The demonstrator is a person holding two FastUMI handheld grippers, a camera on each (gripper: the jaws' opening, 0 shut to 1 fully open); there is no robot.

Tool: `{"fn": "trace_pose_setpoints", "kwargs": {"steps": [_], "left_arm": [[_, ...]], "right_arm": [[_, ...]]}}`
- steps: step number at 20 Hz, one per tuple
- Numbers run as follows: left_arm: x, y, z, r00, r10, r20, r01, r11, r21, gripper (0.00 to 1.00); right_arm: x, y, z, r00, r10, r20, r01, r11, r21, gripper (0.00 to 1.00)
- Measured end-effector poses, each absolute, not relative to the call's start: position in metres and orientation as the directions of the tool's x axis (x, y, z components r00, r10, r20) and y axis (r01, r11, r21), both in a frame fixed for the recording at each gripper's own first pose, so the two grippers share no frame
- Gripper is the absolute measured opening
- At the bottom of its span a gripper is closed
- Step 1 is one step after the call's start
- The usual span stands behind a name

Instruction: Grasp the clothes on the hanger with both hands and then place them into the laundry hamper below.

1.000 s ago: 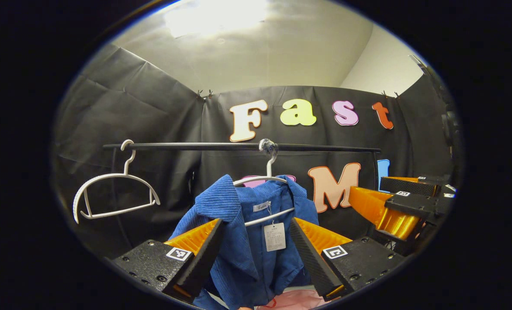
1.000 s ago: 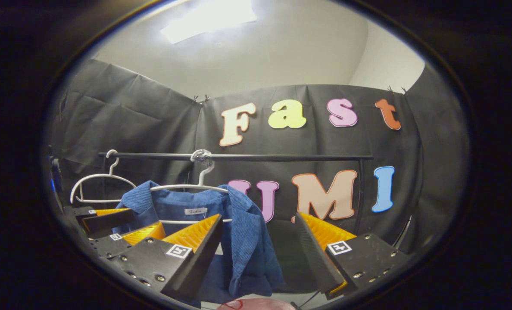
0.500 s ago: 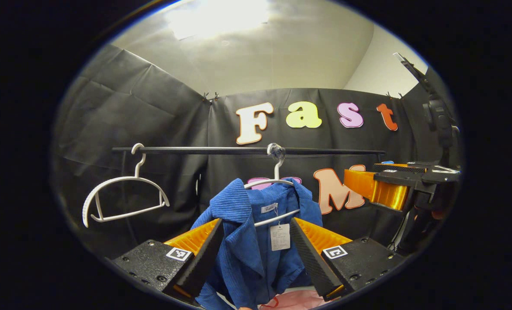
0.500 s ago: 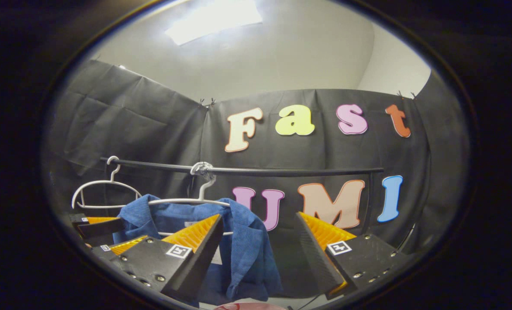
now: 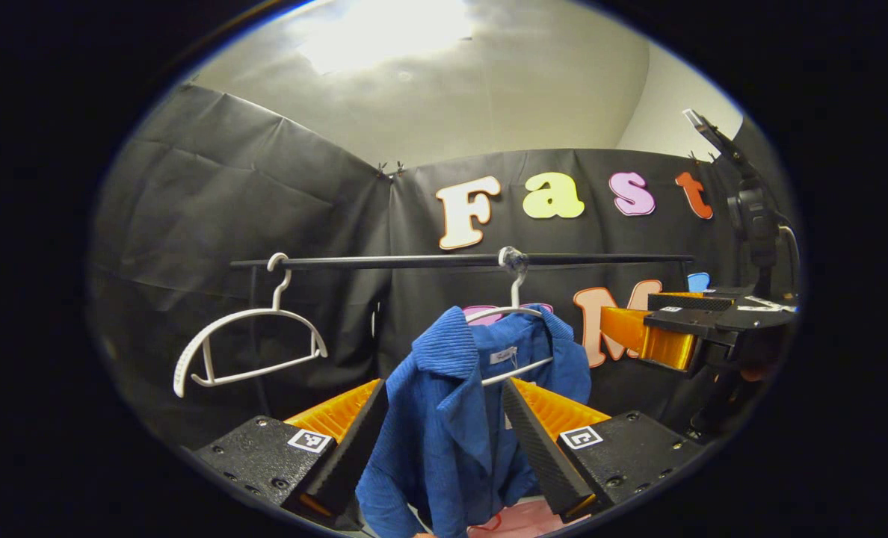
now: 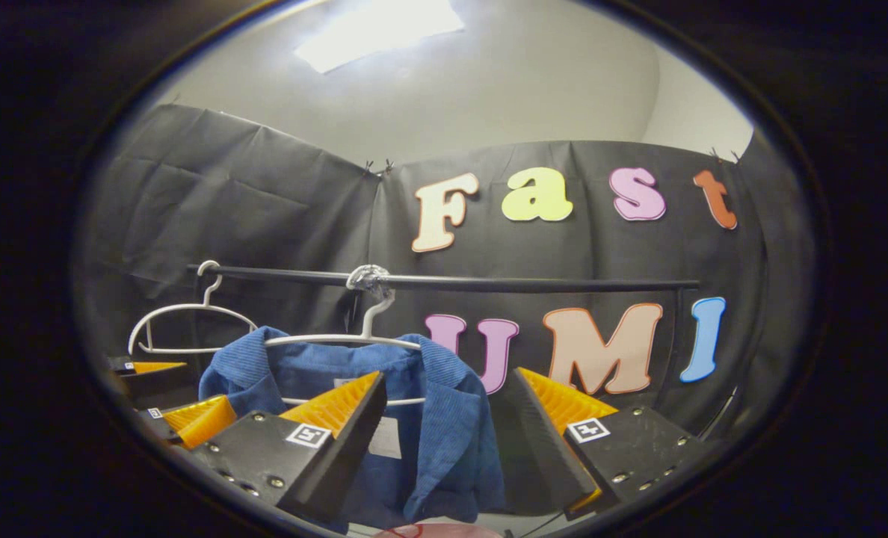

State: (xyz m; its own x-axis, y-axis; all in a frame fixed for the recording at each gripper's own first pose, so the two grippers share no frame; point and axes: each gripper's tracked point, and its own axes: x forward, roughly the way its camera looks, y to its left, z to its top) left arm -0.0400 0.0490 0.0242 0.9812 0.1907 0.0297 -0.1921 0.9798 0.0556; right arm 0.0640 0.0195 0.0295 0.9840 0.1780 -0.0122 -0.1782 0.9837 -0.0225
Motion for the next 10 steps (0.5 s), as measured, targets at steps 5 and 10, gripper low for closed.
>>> {"fn": "trace_pose_setpoints", "kwargs": {"steps": [5, 10], "left_arm": [[-0.050, 0.060, 0.025, 0.971, 0.238, 0.028, -0.239, 0.968, 0.079, 0.96], [-0.054, 0.068, 0.027, 0.961, 0.274, 0.026, -0.275, 0.957, 0.091, 0.96]], "right_arm": [[0.074, 0.030, 0.005, 0.974, 0.222, -0.051, -0.222, 0.975, -0.012, 0.95], [0.099, 0.030, -0.030, 0.966, 0.233, -0.110, -0.235, 0.972, -0.009, 0.95]]}}
